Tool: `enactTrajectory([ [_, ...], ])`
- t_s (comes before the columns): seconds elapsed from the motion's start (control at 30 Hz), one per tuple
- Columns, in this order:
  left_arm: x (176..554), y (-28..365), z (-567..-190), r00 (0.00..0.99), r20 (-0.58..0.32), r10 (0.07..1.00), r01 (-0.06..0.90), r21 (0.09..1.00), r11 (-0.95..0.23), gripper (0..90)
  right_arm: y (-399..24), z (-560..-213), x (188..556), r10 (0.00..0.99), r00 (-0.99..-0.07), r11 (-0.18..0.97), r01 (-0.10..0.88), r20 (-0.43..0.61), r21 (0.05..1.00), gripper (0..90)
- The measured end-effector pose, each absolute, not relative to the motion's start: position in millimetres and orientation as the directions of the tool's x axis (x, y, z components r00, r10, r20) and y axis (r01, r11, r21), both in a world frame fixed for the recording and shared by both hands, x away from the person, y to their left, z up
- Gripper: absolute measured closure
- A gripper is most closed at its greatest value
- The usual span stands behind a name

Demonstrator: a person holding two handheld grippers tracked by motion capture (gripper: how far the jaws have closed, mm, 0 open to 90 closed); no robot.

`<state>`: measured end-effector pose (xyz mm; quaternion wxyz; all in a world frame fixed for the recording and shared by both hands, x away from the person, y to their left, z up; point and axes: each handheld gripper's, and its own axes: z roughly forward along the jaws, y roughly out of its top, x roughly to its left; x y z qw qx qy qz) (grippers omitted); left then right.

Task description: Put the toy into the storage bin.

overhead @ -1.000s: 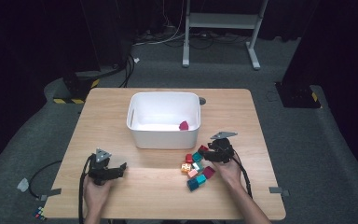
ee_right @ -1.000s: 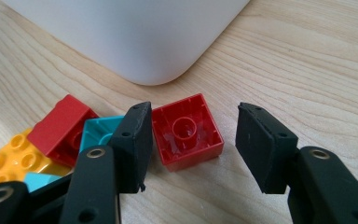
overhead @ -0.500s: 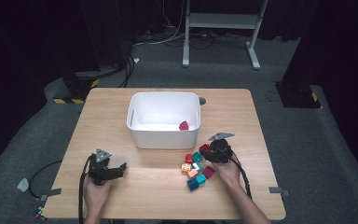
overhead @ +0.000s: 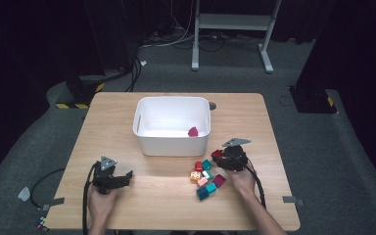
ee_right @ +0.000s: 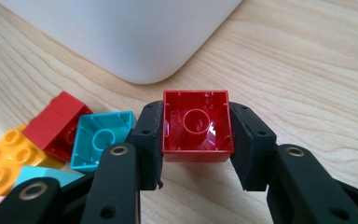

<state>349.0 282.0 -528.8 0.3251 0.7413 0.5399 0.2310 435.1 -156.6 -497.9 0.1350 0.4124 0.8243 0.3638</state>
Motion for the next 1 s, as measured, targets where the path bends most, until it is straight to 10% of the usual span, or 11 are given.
enactTrajectory([
  [1.0, 349, 282, -529, 0.311, -0.009, 0.95, 0.65, 0.731, -0.206, 13.9, -168, -455, 425, 0.73, -0.676, 0.384, 0.531, 0.104, 0.755, 58.4],
])
